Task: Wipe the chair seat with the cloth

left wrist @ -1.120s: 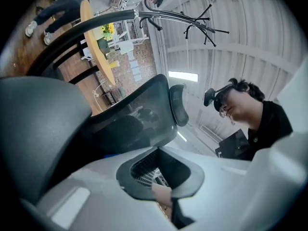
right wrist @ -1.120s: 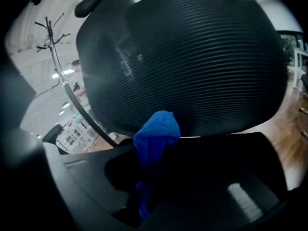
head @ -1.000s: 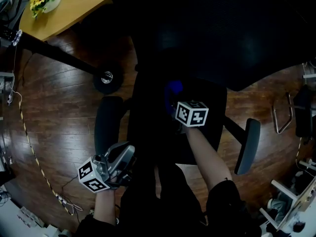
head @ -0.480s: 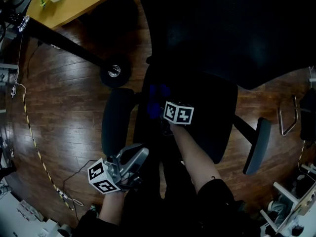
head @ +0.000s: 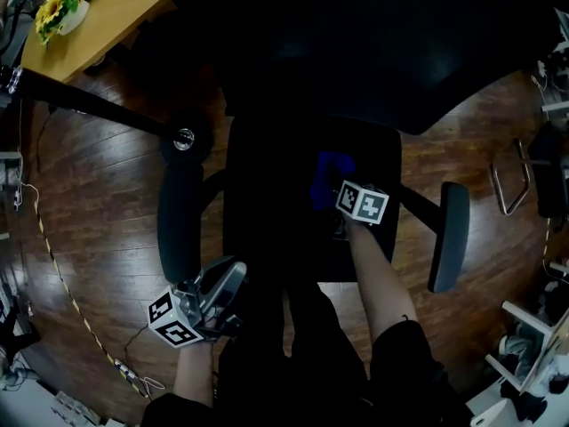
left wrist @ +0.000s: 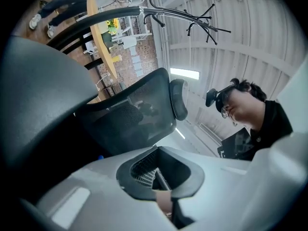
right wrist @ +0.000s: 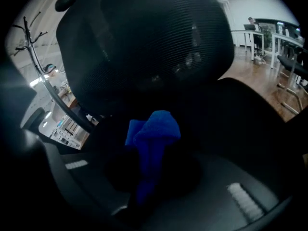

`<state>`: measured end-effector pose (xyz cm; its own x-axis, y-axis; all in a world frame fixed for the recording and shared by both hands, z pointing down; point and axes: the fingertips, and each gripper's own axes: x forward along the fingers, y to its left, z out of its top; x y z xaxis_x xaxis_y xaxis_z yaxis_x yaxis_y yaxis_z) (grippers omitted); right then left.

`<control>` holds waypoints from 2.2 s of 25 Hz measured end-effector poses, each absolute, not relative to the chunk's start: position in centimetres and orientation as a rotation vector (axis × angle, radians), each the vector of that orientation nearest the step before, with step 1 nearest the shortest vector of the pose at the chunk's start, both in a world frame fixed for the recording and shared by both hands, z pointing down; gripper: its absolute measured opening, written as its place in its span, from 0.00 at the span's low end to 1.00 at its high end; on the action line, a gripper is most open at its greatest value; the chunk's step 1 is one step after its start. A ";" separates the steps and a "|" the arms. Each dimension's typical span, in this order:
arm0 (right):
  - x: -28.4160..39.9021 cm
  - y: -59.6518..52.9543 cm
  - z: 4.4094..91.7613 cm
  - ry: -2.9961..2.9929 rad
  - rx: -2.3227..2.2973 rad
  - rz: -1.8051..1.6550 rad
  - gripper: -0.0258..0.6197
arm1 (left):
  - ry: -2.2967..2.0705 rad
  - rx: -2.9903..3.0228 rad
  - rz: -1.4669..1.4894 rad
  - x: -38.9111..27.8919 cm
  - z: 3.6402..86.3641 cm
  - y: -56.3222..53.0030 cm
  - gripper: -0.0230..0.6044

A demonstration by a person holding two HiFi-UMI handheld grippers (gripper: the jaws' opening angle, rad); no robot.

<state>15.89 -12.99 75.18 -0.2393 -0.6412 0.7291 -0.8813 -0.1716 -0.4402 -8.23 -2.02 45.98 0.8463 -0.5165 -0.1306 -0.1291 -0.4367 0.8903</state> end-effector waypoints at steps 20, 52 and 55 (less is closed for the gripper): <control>23.6 -10.5 70.0 -1.929 1.790 1.176 0.13 | -0.510 2.024 -0.517 -7.6 44.9 -0.7 0.02; 15.6 -8.0 75.7 -1.819 1.793 1.471 0.13 | -0.515 2.031 -0.553 -9.3 44.5 -0.8 0.02; 22.2 -6.5 74.8 -1.723 1.882 1.405 0.13 | -0.500 2.033 -0.535 -8.8 44.7 -1.2 0.02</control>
<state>22.20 -6.46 74.85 -0.1501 -0.6452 0.7492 -0.8635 -0.2834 -0.4171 -8.76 -1.20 44.68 0.8213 -0.5445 -0.1702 -0.1332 -0.4731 0.8709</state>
